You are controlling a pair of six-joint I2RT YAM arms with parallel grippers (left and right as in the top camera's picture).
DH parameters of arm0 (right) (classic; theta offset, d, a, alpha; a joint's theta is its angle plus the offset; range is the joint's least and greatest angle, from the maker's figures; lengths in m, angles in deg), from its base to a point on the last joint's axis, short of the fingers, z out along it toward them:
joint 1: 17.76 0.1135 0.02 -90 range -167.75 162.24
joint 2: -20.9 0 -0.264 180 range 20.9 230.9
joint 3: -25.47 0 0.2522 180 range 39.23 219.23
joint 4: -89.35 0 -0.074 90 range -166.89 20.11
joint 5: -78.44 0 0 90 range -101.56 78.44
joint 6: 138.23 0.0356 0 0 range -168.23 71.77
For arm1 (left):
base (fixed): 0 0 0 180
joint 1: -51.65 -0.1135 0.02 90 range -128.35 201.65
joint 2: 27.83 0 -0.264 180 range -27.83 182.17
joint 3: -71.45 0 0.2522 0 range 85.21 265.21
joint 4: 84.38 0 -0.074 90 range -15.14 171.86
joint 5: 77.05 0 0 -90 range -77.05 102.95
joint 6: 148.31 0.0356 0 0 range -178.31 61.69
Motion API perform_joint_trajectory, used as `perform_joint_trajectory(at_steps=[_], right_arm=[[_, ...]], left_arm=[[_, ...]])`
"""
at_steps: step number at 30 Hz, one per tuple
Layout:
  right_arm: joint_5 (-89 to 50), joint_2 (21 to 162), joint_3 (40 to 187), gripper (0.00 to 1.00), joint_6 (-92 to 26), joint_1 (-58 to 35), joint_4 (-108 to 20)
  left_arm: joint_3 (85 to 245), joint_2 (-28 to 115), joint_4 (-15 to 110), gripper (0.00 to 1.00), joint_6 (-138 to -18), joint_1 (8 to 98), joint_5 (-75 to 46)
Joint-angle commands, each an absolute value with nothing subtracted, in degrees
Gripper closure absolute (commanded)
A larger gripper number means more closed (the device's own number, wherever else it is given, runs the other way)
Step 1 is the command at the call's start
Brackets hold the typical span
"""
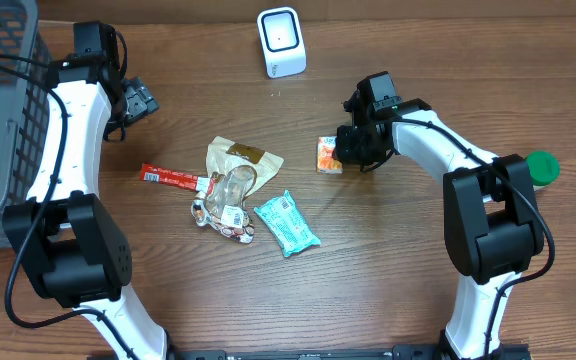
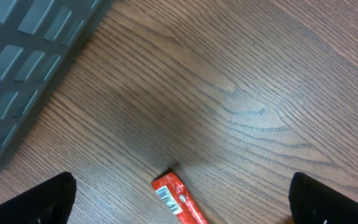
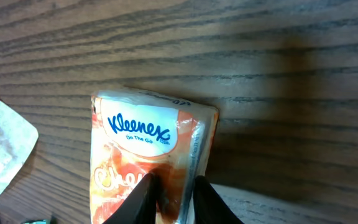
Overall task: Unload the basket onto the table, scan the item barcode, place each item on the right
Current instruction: 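Lift the Kleenex pack and carry it toward the scanner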
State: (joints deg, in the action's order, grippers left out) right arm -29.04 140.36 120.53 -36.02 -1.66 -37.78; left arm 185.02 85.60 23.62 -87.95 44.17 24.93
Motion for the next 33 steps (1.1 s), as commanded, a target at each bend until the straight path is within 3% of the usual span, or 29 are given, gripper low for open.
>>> perform_joint_trajectory(at_steps=[1, 4, 5, 6, 12, 24, 30, 33], right_arm=[[-29.6, 140.6, 119.4, 0.79, -35.8, -1.7, -37.6], [-29.6, 140.6, 119.4, 0.82, -35.8, -1.7, -37.6], [-29.6, 140.6, 119.4, 0.86, -35.8, -1.7, -37.6], [-29.6, 140.6, 119.4, 0.96, -35.8, -1.7, -37.5], [-31.7, 139.0, 121.2, 0.96, -35.8, -2.8, -36.5], [-48.5, 125.3, 128.6, 0.96, -40.9, -8.3, -35.1], [-48.6, 125.0, 141.0, 0.96, -41.0, -8.3, -28.1], [-43.4, 125.1, 156.0, 0.97, -41.0, -8.3, -20.6]], left_arm=[[186.3, 85.3, 23.7, 0.0, -88.3, 44.6, 24.7], [186.3, 85.3, 23.6, 0.0, -88.3, 44.6, 24.7], [186.3, 85.3, 23.6, 0.0, -88.3, 44.6, 24.7], [186.3, 85.3, 23.6, 0.0, -88.3, 44.6, 24.7], [186.3, 85.3, 23.6, 0.0, -88.3, 44.6, 24.7], [186.3, 85.3, 23.6, 0.0, -88.3, 44.6, 24.7], [186.3, 85.3, 23.6, 0.0, -88.3, 44.6, 24.7], [186.3, 85.3, 23.7, 0.0, -88.3, 44.6, 24.7]])
